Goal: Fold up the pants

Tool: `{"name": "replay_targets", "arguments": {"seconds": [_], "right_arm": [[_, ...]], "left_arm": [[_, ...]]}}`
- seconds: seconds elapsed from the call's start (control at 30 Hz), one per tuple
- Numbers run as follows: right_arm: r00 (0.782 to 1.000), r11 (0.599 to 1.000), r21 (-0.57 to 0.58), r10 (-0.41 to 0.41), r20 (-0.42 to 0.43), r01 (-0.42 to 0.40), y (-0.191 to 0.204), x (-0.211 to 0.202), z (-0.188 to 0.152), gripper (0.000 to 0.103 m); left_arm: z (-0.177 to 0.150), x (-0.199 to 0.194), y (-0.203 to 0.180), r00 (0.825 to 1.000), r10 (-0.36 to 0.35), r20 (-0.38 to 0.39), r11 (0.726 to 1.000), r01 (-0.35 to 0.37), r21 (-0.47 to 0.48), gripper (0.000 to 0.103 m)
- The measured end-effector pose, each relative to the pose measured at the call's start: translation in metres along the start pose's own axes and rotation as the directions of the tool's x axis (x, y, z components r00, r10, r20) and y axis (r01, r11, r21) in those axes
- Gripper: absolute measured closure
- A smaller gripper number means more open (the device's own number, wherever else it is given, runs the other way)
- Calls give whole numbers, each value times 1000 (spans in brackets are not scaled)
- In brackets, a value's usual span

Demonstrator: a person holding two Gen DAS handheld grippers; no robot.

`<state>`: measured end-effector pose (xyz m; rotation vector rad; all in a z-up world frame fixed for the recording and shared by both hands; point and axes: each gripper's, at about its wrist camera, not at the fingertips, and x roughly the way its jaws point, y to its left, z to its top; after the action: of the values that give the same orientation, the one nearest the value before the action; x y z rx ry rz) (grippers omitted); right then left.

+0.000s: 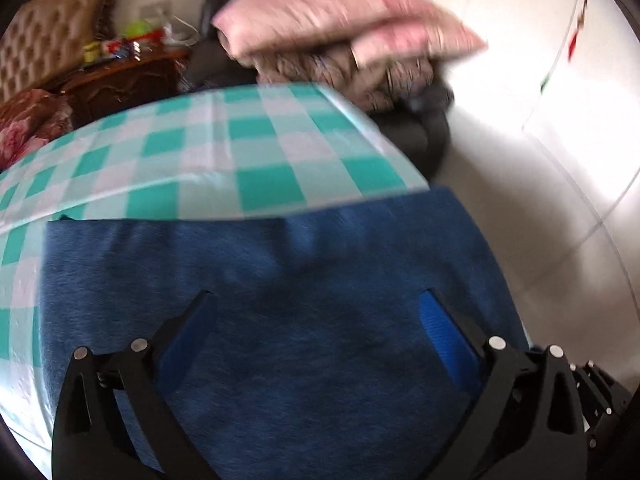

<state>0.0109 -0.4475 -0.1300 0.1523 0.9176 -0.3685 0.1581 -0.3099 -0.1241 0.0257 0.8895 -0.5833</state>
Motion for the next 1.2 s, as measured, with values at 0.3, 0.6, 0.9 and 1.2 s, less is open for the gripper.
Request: {"name": "replay_targets", "arguments": {"seconds": [0.3, 0.6, 0.9, 1.2], "right_arm": [[1000, 1000, -4, -7, -2, 7, 2, 0, 0, 64], [1000, 1000, -7, -12, -7, 12, 1, 1, 0, 64], [1000, 1000, -10, -21, -9, 21, 2, 2, 1, 64], [1000, 1000, -10, -22, -11, 22, 3, 2, 1, 64]], "left_arm": [[26, 26, 18, 990, 110, -85, 994, -107, 33, 43], [43, 27, -44, 994, -106, -30, 973, 109, 206, 74], [48, 35, -35, 995, -92, -50, 982, 99, 159, 60], [-40, -24, -5, 988, -63, -139, 992, 77, 103, 65]]}}
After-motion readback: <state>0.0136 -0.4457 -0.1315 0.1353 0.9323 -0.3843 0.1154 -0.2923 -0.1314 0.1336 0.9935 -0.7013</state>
